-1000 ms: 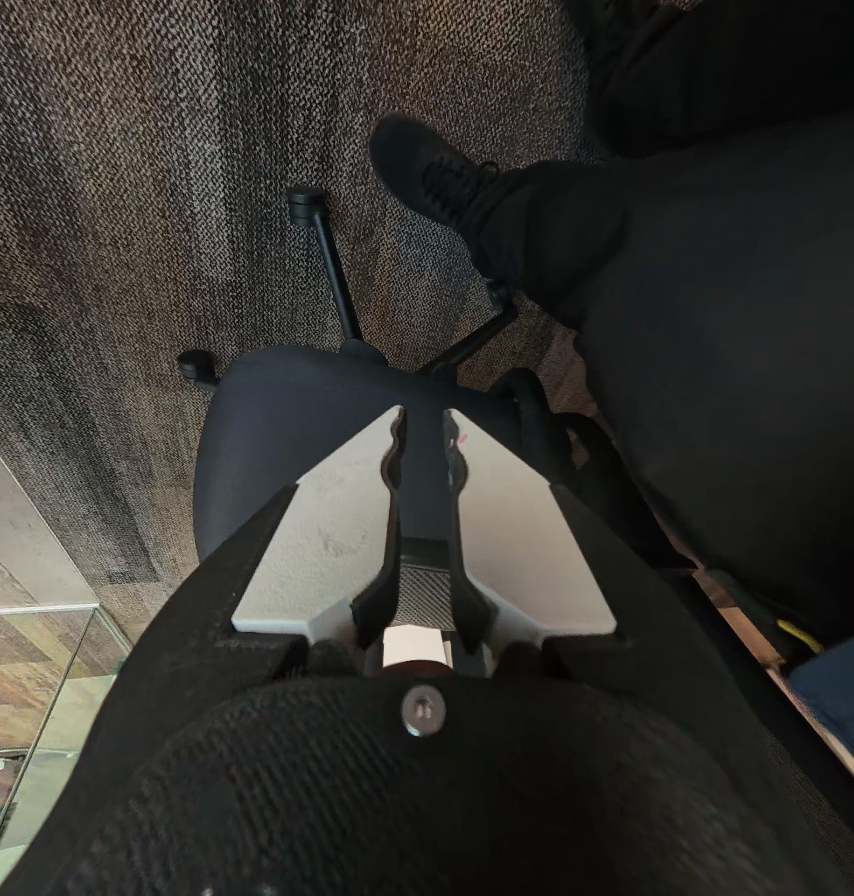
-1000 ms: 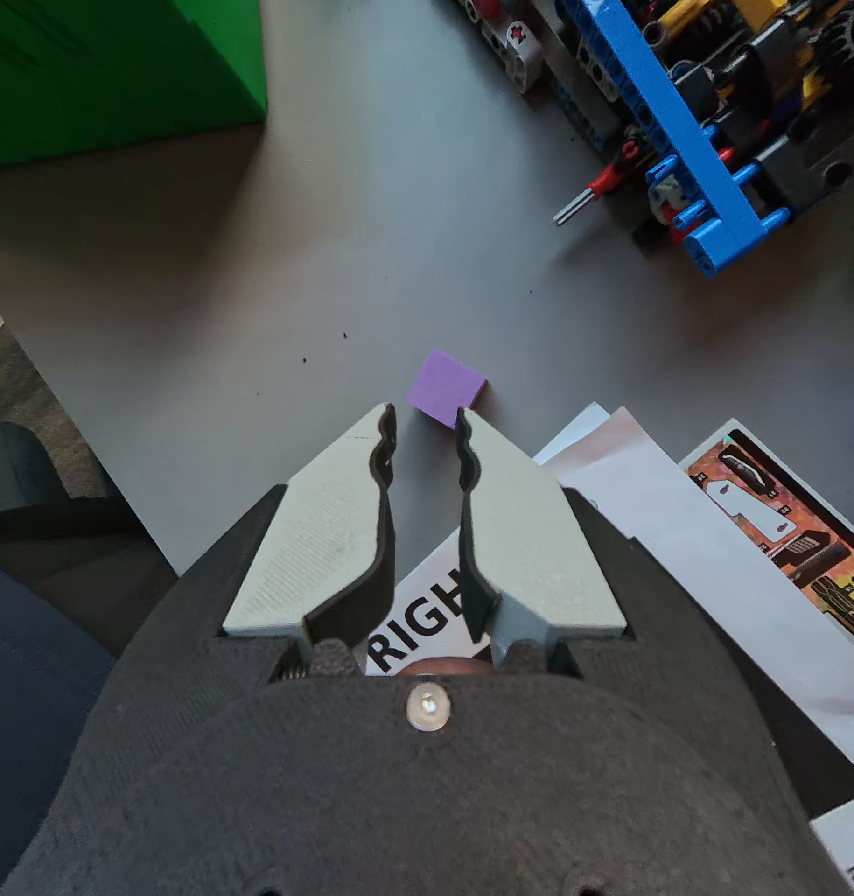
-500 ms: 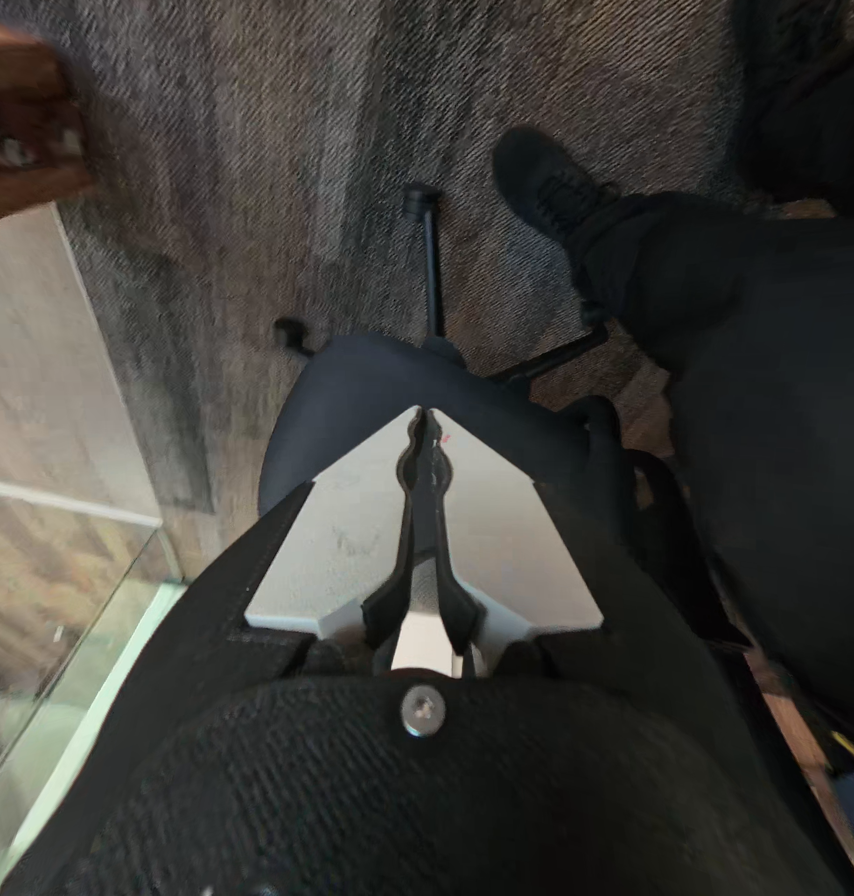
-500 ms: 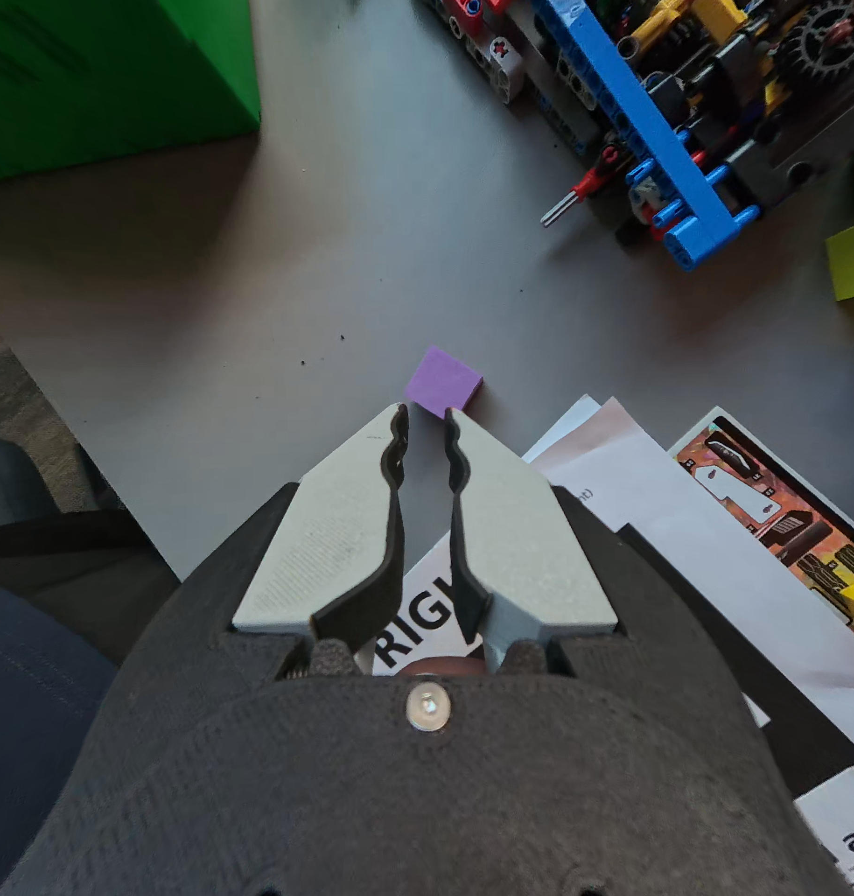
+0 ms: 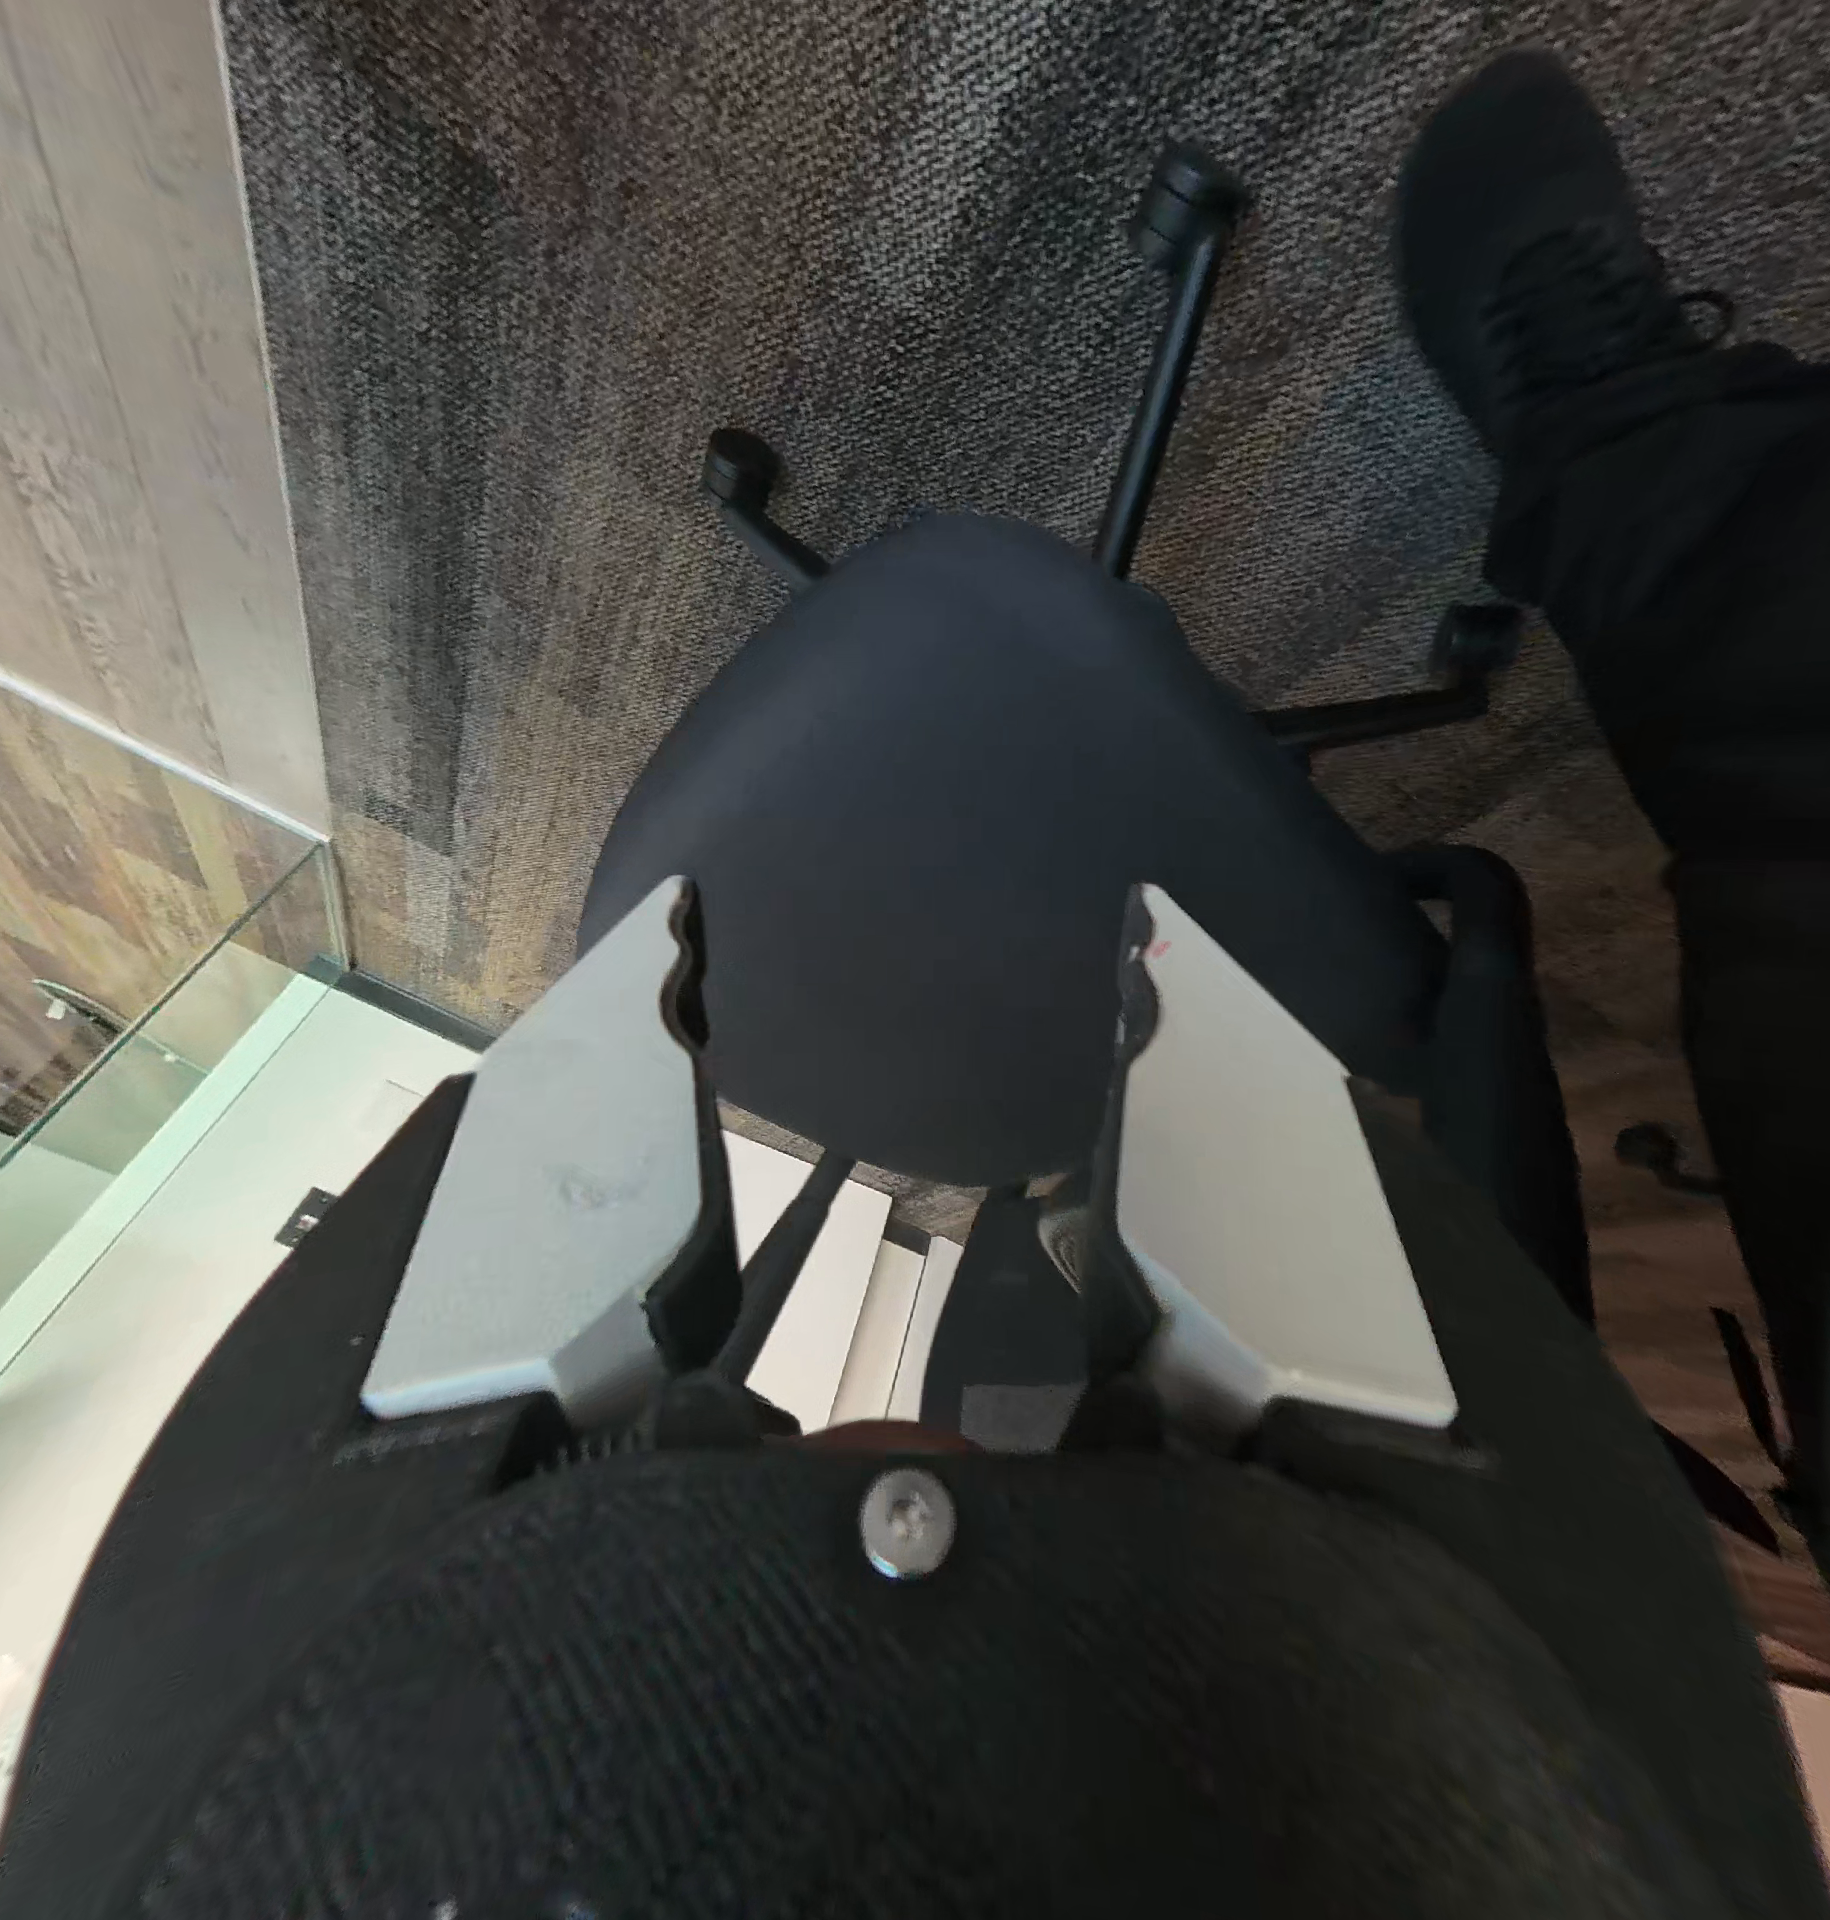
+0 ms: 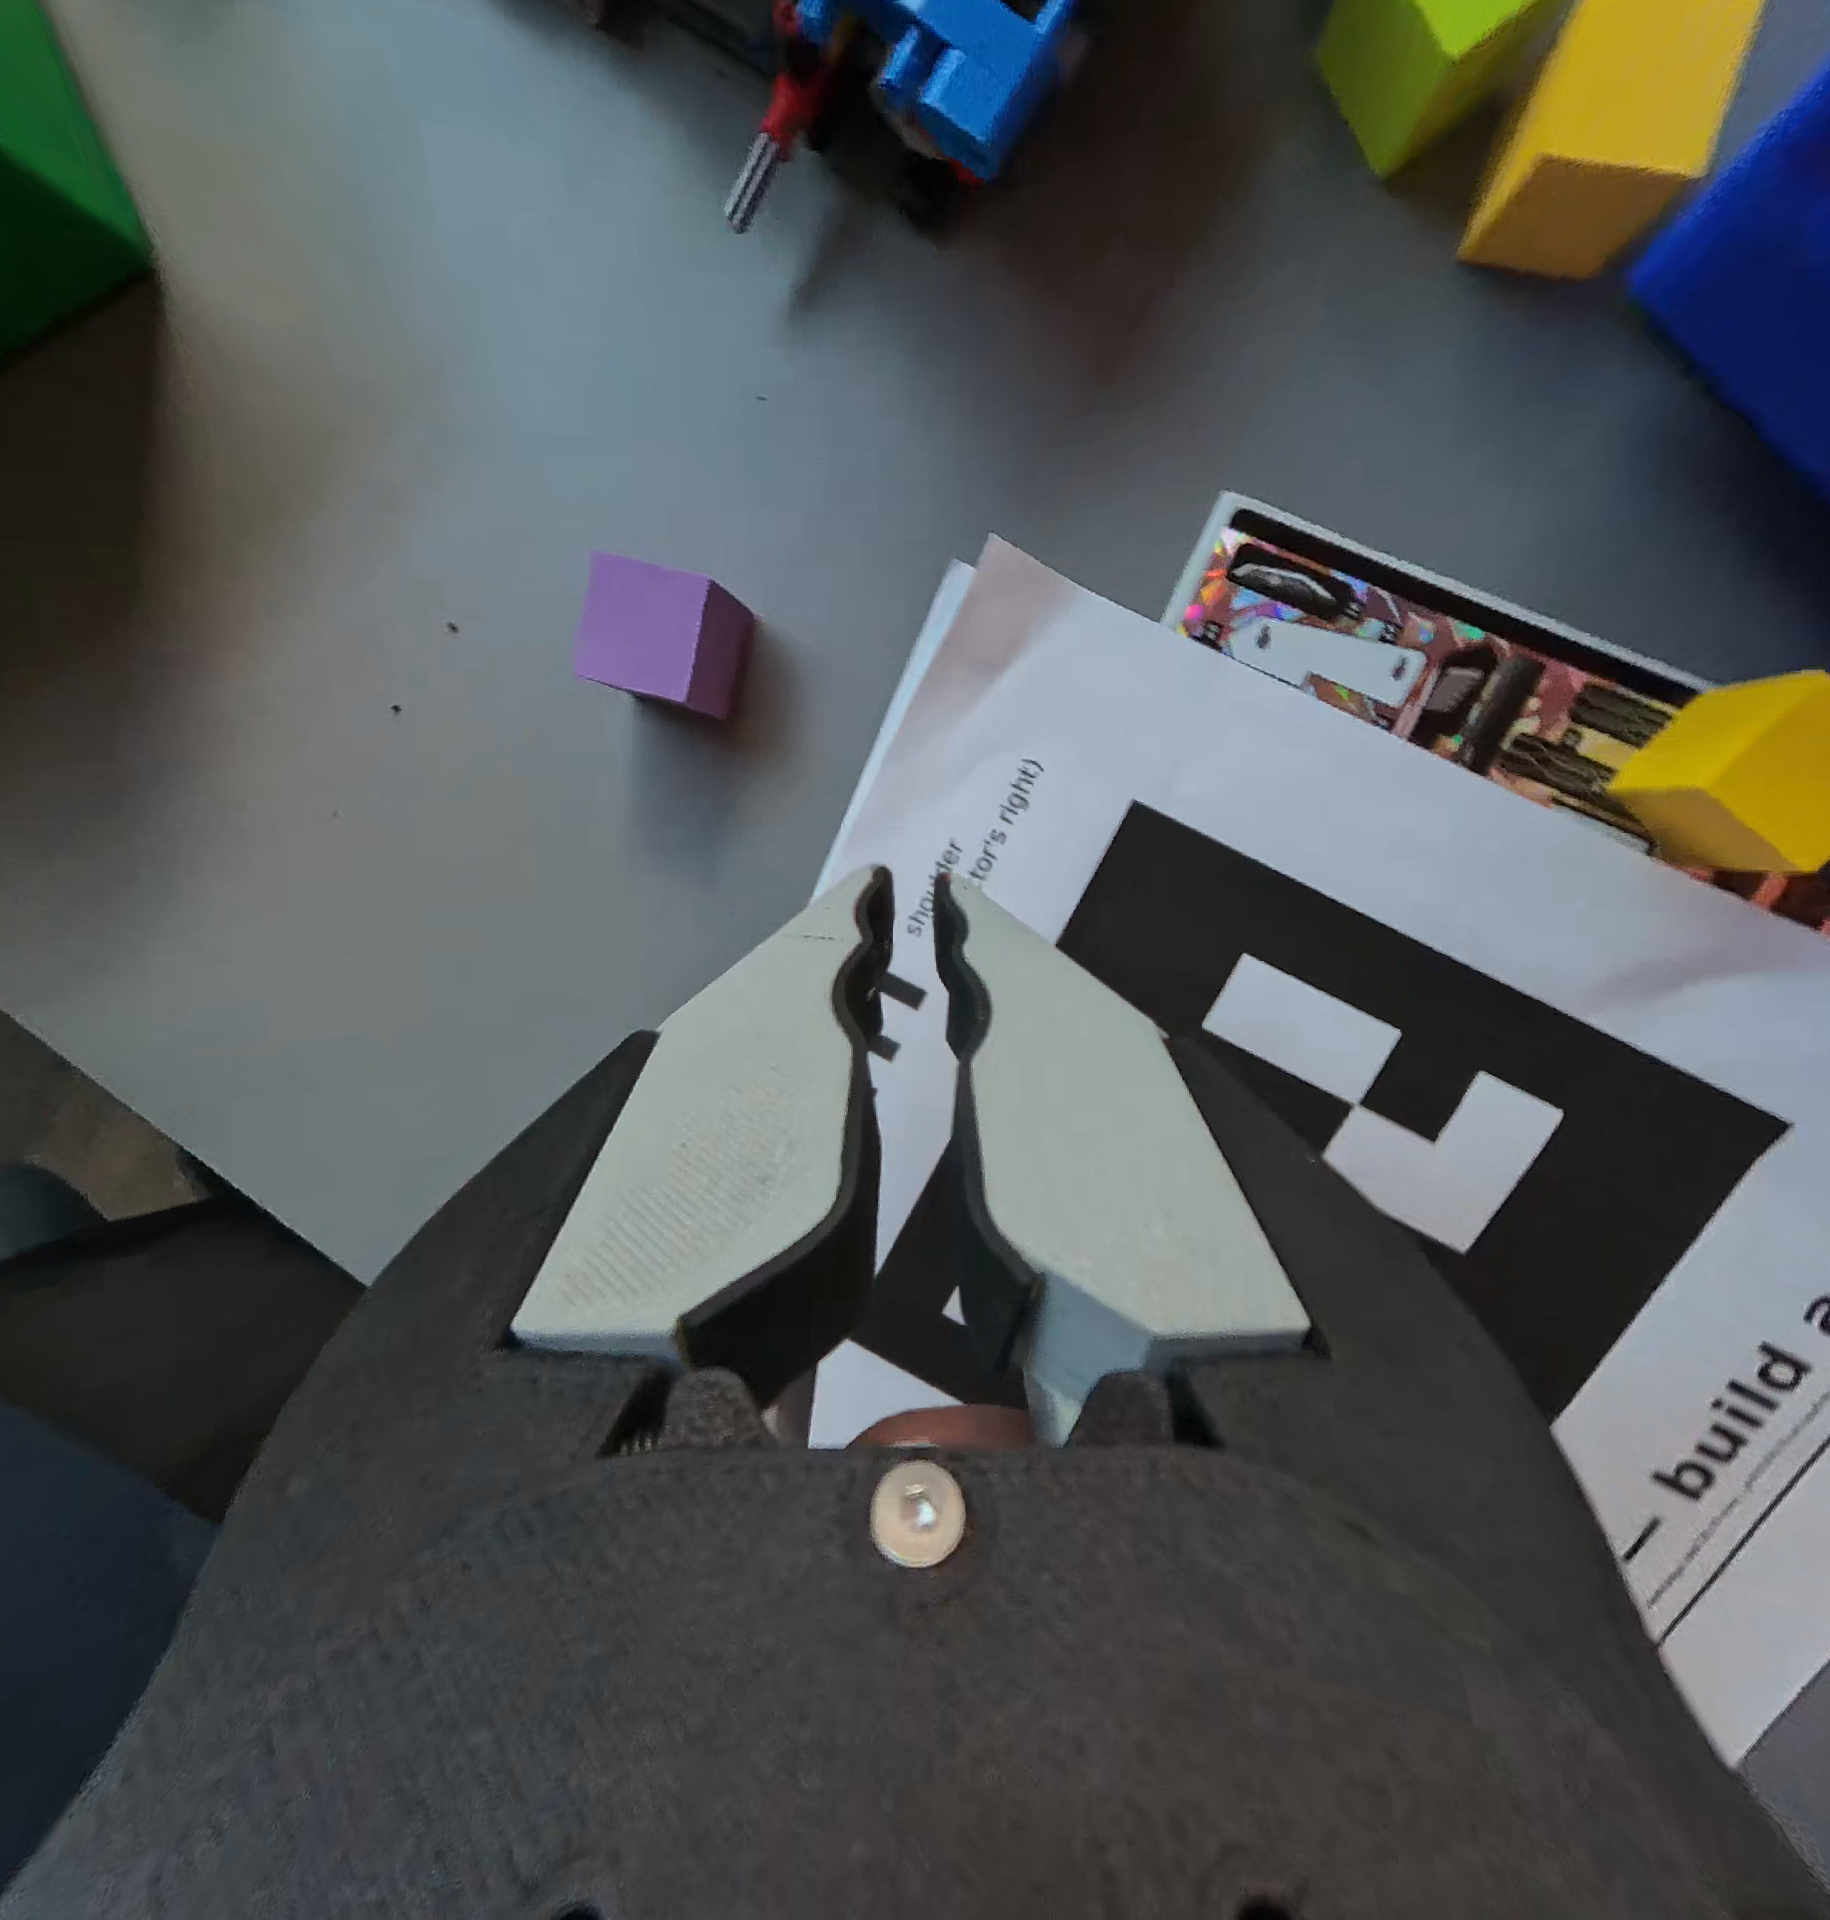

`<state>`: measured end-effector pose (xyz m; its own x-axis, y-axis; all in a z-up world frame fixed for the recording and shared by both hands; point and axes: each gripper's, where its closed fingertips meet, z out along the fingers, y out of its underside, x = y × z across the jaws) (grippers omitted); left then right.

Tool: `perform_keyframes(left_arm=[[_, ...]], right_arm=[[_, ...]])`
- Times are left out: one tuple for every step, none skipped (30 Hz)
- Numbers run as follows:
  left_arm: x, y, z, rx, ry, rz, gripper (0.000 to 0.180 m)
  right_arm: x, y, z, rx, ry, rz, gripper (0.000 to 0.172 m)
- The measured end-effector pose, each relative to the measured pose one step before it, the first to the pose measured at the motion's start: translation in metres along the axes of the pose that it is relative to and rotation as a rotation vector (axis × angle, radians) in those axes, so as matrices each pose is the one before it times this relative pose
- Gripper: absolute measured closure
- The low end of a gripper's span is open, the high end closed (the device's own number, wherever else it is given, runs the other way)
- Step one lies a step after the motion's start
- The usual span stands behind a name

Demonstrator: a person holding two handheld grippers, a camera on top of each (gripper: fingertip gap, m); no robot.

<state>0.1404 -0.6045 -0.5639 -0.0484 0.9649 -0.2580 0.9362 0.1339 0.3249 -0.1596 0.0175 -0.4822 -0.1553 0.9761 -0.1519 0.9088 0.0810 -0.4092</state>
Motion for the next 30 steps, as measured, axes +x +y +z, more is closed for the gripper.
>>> perform_keyframes(left_arm=[[-0.00301, -0.00268, 0.00149, 0.0039, -0.0099, 0.0004, 0.097], [-0.00272, -0.00342, 0.00132, 0.0082, -0.0087, -0.0011, 0.095], [-0.00224, -0.00382, 0.00116, 0.0114, -0.0062, -0.0028, 0.095], [-0.00141, -0.00353, 0.00130, 0.0096, -0.0017, -0.0004, 0.095], [-0.00148, -0.00284, 0.00159, 0.0058, -0.0018, 0.0036, 0.094], [-0.00342, -0.00216, 0.00205, 0.0014, -0.0137, 0.0029, 0.093], [-0.00584, -0.00177, 0.00261, -0.0038, -0.0267, -0.0003, 0.094], [-0.00800, -0.00131, 0.00299, -0.0072, -0.0390, -0.0049, 0.097], [-0.00961, -0.00118, 0.00334, -0.0097, -0.0475, -0.0076, 0.103], [-0.01003, -0.00168, 0.00349, -0.0069, -0.0498, -0.0054, 0.112], [-0.00819, -0.00161, 0.00333, -0.0060, -0.0391, 0.0004, 0.121], [-0.00450, -0.00181, 0.00297, -0.0030, -0.0145, 0.0106, 0.125], [-0.00330, -0.00269, 0.00220, 0.0067, -0.0033, 0.0120, 0.123], [-0.00309, -0.00330, 0.00144, 0.0114, -0.0001, 0.0035, 0.123], [-0.00128, -0.00347, 0.00083, 0.0114, 0.0118, -0.0031, 0.124], [0.00267, -0.00365, 0.00023, 0.0122, 0.0355, -0.0046, 0.123], [0.00516, -0.00324, -0.00056, 0.0103, 0.0493, -0.0001, 0.122], [0.00466, -0.00274, -0.00109, 0.0083, 0.0440, 0.0071, 0.123], [0.00153, -0.00284, -0.00140, 0.0117, 0.0186, 0.0088, 0.128], [0.00007, -0.00305, -0.00140, 0.0149, 0.0040, 0.0083, 0.131], [0.00128, -0.00237, -0.00112, 0.0118, 0.0063, 0.0099, 0.134], [0.00128, -0.00098, -0.00064, 0.0040, 0.0026, 0.0100, 0.137], [0.00022, 0.00032, -0.00029, -0.0008, -0.0061, 0.0091, 0.138], [0.00040, 0.00099, -0.00022, -0.0022, -0.0044, 0.0044, 0.139], [0.00044, 0.00164, -0.00011, -0.0043, -0.0045, -0.0028, 0.141], [0.00009, 0.00211, -0.00038, -0.0056, -0.0064, -0.0087, 0.141], [0.00007, 0.00224, -0.00068, -0.0050, -0.0056, -0.0122, 0.141], [0.00000, 0.00202, -0.00131, -0.0034, -0.0064, -0.0139, 0.141], [-0.00050, 0.00179, -0.00175, -0.0021, -0.0088, -0.0134, 0.141], [-0.00033, 0.00166, -0.00207, -0.0037, -0.0094, -0.0102, 0.142]], right_arm=[[0.00286, 0.00157, -0.00310, 0.0076, 0.0099, 0.0251, 0.167], [0.00182, 0.00155, -0.00316, 0.0067, 0.0103, 0.0160, 0.166], [0.00106, 0.00164, -0.00312, 0.0057, 0.0104, 0.0096, 0.166], [0.00038, 0.00190, -0.00290, 0.0048, 0.0097, 0.0063, 0.167], [-0.00008, 0.00265, -0.00244, 0.0033, 0.0087, 0.0056, 0.167], [-0.00036, 0.00345, -0.00227, 0.0010, 0.0083, 0.0071, 0.167], [-0.00076, 0.00405, -0.00220, 0.0002, 0.0075, 0.0090, 0.167], [-0.00160, 0.00424, -0.00211, 0.0005, 0.0048, 0.0094, 0.167], [-0.00222, 0.00438, -0.00222, 0.0007, 0.0026, 0.0073, 0.167], [-0.00253, 0.00448, -0.00195, 0.0001, 0.0029, 0.0034, 0.167], [-0.00255, 0.00464, -0.00187, -0.0013, 0.0038, 0.0003, 0.167], [-0.00275, 0.00463, -0.00163, -0.0019, 0.0029, -0.0008, 0.167], [-0.00287, 0.00423, -0.00156, -0.0006, 0.0012, -0.0014, 0.167], [-0.00283, 0.00366, -0.00162, 0.0012, 0.0008, -0.0029, 0.167], [-0.00252, 0.00334, -0.00150, 0.0015, 0.0015, -0.0047, 0.167], [-0.00231, 0.00286, -0.00153, 0.0003, 0.0014, -0.0067, 0.166], [-0.00166, 0.00220, -0.00137, 0.0013, 0.0030, -0.0100, 0.166], [-0.00103, 0.00145, -0.00138, 0.0029, 0.0058, -0.0123, 0.166], [-0.00073, 0.00091, -0.00110, 0.0037, 0.0048, -0.0111, 0.166], [-0.00105, 0.00043, -0.00083, 0.0048, 0.0006, -0.0076, 0.165], [-0.00125, 0.00061, -0.00040, 0.0043, -0.0017, -0.0044, 0.165], [-0.00096, 0.00141, 0.00028, 0.0005, -0.0012, -0.0021, 0.165], [-0.00070, 0.00169, 0.00089, -0.0030, -0.0011, -0.0012, 0.166], [-0.00074, 0.00097, 0.00147, -0.0024, -0.0021, -0.0015, 0.166], [-0.00065, -0.00050, 0.00161, 0.0007, -0.0033, -0.0018, 0.166], [-0.00065, -0.00215, 0.00163, 0.0047, -0.0048, -0.0016, 0.166], [-0.00079, -0.00432, 0.00136, 0.0113, -0.0069, -0.0025, 0.166], [-0.00076, -0.00614, 0.00117, 0.0167, -0.0084, -0.0049, 0.166], [-0.00034, -0.00694, 0.00154, 0.0170, -0.0081, -0.0088, 0.166], [0.00037, -0.00729, 0.00228, 0.0148, -0.0070, -0.0140, 0.166]])
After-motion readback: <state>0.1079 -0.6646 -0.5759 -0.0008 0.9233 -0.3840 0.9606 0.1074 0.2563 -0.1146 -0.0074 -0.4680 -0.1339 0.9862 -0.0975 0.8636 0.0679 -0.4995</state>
